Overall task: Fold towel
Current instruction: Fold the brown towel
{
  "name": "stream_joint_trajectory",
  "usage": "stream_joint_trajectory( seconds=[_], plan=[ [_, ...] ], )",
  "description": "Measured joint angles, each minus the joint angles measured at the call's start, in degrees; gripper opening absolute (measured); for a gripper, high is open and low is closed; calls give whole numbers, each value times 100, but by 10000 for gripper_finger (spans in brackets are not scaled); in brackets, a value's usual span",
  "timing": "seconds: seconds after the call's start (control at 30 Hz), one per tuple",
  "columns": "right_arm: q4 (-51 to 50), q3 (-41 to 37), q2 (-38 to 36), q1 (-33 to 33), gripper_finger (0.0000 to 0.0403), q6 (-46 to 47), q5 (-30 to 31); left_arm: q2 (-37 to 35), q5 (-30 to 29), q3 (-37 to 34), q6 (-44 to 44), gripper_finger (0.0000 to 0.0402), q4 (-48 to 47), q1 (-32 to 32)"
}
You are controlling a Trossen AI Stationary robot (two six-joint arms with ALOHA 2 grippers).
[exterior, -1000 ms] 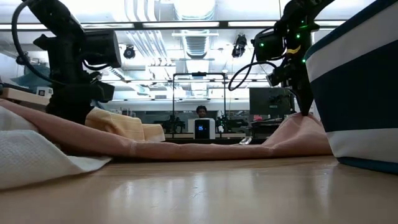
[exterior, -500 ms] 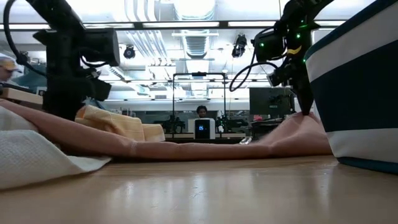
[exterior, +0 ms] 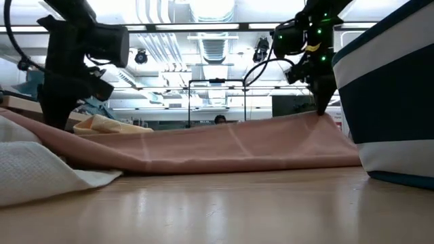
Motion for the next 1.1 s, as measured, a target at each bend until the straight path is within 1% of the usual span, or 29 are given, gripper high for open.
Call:
stream_joint_trajectory(
  seconds=[0.07,0.17,0.23,0.33,0.5,0.6,0.77,1.1],
  plan=[
    [84,-3,67,-1,0,0,167,1,-60,-107,-16,0,-5,0],
    [247,-5,236,-3,0,-48,228,7,-95,-266,-18,0,149,0],
    [347,-6,371,-3,0,-82,246,11,-125,-387,-18,0,356,0],
    [438,-8,632,-3,0,-83,315,12,-351,-568,-59,0,754,0],
    [424,-16,997,-12,0,62,1018,13,-677,-705,-72,0,1097,0],
    [469,-24,1055,-16,0,66,1059,13,-826,-761,-139,3,1212,0],
    [634,-33,1080,-29,8,346,1046,13,-892,-826,-239,30,1352,0],
    [628,22,997,-29,71,469,1079,7,-930,-749,-320,92,1208,0]
  ],
)
